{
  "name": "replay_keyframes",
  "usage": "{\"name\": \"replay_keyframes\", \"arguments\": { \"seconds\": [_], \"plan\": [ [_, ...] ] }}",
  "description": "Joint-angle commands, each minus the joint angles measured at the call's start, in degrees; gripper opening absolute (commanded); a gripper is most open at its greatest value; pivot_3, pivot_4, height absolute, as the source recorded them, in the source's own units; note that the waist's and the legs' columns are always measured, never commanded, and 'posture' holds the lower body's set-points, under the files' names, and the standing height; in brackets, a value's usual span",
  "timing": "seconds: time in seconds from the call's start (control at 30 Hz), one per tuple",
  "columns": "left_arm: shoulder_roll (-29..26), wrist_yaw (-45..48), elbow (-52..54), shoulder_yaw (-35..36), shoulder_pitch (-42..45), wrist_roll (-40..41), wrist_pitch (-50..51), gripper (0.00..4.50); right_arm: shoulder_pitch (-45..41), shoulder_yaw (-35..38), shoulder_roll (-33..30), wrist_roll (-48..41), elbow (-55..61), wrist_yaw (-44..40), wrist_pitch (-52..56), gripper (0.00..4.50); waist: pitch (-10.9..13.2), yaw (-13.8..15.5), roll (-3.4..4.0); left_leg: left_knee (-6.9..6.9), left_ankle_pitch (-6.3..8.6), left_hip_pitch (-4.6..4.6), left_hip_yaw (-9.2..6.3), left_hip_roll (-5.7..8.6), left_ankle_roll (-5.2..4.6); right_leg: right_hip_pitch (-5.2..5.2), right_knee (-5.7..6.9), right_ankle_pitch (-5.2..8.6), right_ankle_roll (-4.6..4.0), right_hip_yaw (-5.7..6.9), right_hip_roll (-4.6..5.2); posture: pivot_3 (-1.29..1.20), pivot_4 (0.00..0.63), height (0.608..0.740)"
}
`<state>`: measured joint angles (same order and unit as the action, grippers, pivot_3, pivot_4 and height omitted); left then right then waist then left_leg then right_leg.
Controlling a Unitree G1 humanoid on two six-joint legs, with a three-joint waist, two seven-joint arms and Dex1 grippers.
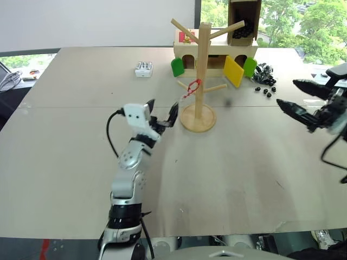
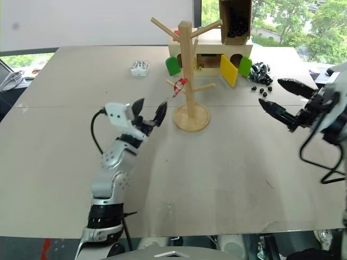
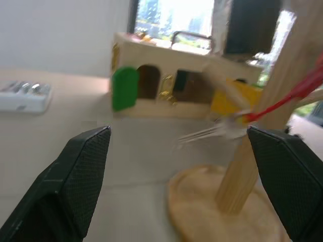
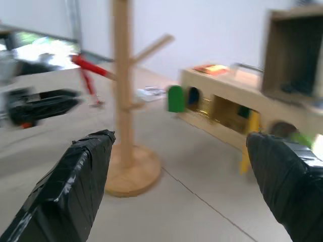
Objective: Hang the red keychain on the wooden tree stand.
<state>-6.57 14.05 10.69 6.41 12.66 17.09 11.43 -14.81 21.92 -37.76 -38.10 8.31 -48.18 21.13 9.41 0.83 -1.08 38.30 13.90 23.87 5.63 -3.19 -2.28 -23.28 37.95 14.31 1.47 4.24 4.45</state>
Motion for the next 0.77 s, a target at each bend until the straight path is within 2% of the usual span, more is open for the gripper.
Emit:
{"name": "replay_keyframes", "arguments": {
  "seconds": [0.03,0.33,0.5,0.77],
  "plan": [
    [-0.4,-1.1,1.6,1.5,-0.5,0.3,-0.6,4.46,1.0,-1.0,5.7,4.7,0.2,6.1,-6.5,4.5,0.0,0.1,0.03,0.0,0.0,0.0,0.0,0.0,0.0,0.0,0.0,0.0,0.0,0.0,0.0,0.0,0.15,0.74],
    [-0.9,-5.0,-0.5,4.2,-3.9,-2.6,-2.3,4.46,1.6,-2.0,15.3,14.1,-8.6,15.3,-19.7,4.5,0.0,-0.1,0.03,0.0,0.0,0.0,0.04,0.03,0.0,0.0,-0.02,-0.03,0.05,-0.02,0.01,0.0,0.15,0.74],
    [-1.4,-7.4,-3.6,6.1,-4.8,-4.8,-5.4,4.46,1.4,-2.3,18.0,18.9,-15.6,20.3,-26.6,4.5,0.0,-0.1,0.04,-0.01,0.0,-0.01,0.08,0.01,0.0,-0.03,0.0,-0.03,0.05,-0.07,-0.02,0.0,0.15,0.74],
    [-1.4,-8.6,-6.9,5.7,-7.8,-8.4,-8.4,4.46,0.4,-3.1,22.1,21.8,-25.3,24.8,-33.8,4.5,0.0,-0.2,0.07,-0.02,0.01,-0.02,0.17,-0.01,0.0,-0.07,0.01,-0.03,0.04,-0.15,0.0,0.0,0.15,0.74]
  ]
}}
